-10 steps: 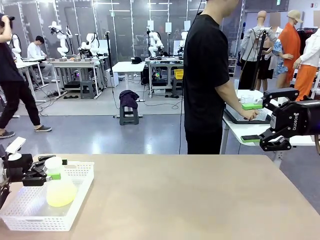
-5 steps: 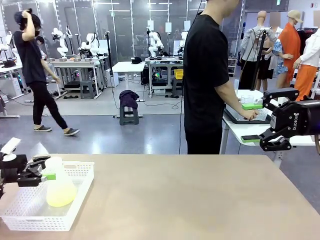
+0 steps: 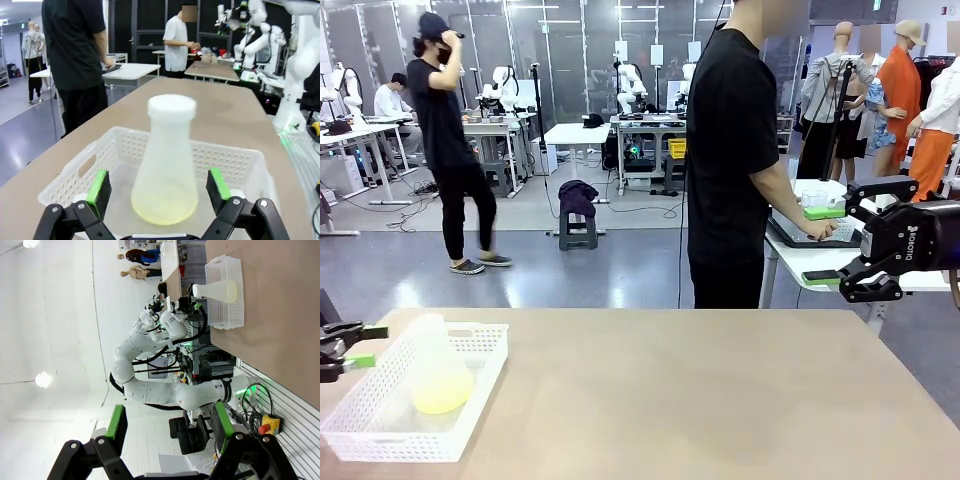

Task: Prepare the solutions needed for the experiment.
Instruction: When the human places the Big flask in the center of the table, pick up the Big flask and place it in the left Organizing basket.

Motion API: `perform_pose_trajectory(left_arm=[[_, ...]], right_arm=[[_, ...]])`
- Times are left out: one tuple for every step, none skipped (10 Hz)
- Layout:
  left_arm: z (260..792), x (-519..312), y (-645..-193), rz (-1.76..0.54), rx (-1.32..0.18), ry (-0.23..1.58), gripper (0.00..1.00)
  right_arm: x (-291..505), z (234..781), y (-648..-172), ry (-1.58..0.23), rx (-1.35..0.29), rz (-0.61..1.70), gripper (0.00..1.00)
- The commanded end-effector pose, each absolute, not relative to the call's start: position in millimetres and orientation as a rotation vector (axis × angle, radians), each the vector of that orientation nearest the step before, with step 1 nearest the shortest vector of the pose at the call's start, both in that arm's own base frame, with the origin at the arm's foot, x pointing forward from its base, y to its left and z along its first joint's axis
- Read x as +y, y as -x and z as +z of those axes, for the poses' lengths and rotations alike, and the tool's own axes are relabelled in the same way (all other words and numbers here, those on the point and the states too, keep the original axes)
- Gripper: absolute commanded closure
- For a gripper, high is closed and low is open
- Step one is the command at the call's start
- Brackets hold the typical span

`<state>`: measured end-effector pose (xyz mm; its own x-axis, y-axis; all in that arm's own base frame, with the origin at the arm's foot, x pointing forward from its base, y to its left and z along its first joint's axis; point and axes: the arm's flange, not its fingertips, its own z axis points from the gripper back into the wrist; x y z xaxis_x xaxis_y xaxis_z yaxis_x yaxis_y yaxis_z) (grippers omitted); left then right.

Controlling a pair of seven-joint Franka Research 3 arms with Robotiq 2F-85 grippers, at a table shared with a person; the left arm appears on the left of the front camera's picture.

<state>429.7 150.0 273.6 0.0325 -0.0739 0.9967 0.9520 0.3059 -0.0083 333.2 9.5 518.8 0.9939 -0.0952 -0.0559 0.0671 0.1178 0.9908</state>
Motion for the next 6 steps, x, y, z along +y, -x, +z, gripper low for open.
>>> perform_pose_trajectory(left_arm=[[313, 143, -392, -0.935, -1.203, 1.095, 0.02], [337, 138, -376, -0.848, -1.181, 1.216, 0.02], [354, 133, -365, -0.722, -1.044, 1.318, 0.02], [369, 123, -359, -0.620, -0.882, 1.454, 0.02], [382, 113, -353, -0.639, -0.751, 1.572, 0.02], [397, 108, -348, -0.599, -0.686, 1.583, 0.02]], right_arm=[[10, 521, -333, -1.459, -0.024, -0.116, 0.15], [10, 521, -333, -1.459, -0.024, -0.116, 0.15], [10, 521, -333, -1.459, -0.024, -0.116, 0.15], [10, 521, -333, -1.459, -0.024, -0.116, 0.15], [10, 521, -333, -1.459, -0.024, -0.116, 0.15], [10, 521, -333, -1.459, -0.024, -0.116, 0.15]])
